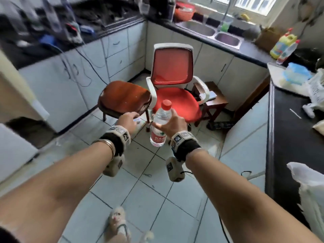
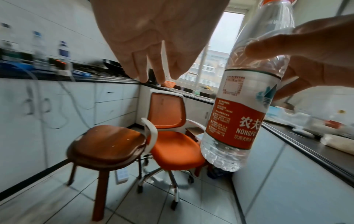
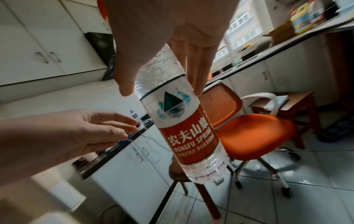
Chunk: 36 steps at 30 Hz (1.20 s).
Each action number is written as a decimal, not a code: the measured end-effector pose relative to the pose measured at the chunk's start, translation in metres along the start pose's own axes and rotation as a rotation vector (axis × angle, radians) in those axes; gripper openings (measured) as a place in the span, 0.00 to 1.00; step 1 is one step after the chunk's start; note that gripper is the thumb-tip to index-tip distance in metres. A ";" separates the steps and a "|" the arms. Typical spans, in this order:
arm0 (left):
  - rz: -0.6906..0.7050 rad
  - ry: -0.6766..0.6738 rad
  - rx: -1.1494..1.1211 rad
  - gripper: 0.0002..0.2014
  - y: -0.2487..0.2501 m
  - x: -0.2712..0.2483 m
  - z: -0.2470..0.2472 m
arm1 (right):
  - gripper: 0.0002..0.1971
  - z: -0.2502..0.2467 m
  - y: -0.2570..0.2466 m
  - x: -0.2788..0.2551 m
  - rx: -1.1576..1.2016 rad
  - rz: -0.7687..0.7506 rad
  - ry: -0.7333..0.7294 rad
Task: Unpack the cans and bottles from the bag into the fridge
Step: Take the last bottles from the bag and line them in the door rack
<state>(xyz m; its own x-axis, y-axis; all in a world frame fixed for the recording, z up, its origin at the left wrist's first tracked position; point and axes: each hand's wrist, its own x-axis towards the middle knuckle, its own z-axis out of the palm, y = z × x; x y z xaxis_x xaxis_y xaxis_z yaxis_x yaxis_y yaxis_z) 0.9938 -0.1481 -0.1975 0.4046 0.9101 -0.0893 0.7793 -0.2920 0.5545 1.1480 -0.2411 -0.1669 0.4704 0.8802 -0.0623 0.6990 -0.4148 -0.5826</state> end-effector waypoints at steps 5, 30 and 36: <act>-0.170 0.124 -0.020 0.18 -0.073 -0.041 -0.056 | 0.36 0.046 -0.073 -0.022 -0.013 -0.136 -0.090; -0.316 0.387 -0.071 0.19 -0.357 -0.097 -0.332 | 0.44 0.232 -0.457 -0.056 0.026 -0.447 -0.141; -0.385 0.407 -0.109 0.17 -0.379 -0.075 -0.363 | 0.48 0.247 -0.503 -0.026 0.025 -0.486 -0.155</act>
<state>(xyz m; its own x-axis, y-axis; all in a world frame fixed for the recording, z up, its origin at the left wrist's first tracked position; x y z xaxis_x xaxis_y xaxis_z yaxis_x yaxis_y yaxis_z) 0.4941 0.0012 -0.1004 -0.1328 0.9911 0.0121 0.7716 0.0957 0.6288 0.6510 0.0019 -0.0721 0.0073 0.9947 0.1024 0.8035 0.0551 -0.5928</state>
